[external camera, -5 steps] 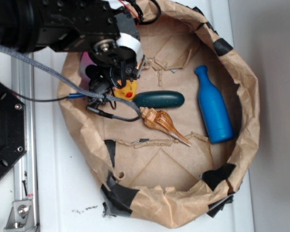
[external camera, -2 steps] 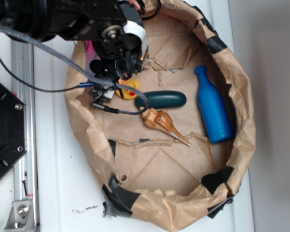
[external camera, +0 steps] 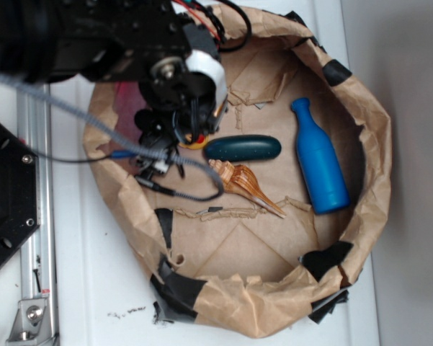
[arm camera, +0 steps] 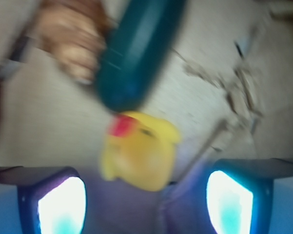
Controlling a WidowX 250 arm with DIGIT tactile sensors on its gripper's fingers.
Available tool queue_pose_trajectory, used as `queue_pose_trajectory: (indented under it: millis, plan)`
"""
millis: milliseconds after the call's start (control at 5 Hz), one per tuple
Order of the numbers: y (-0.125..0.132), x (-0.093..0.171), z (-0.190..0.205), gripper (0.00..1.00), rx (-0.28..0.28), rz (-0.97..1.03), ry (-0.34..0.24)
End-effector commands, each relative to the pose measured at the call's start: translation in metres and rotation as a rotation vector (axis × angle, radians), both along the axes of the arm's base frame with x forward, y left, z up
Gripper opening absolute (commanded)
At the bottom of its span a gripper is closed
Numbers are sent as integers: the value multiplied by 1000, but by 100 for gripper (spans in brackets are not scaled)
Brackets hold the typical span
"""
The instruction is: Grab the yellow duck.
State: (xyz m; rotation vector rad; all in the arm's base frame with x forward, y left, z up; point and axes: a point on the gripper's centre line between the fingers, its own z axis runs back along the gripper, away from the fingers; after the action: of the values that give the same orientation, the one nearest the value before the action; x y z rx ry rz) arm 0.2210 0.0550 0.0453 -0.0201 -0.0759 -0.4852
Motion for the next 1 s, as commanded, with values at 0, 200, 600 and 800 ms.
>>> queue_pose_trajectory:
  millis: [0,200,600,800]
  plan:
    - [-6,21,4,100,9,0,-52]
    - [6,21,-22,100,68,0,-42]
    - [11,19,-25,100,67,-2,-68]
    - [22,11,-28,63,98,30,-46]
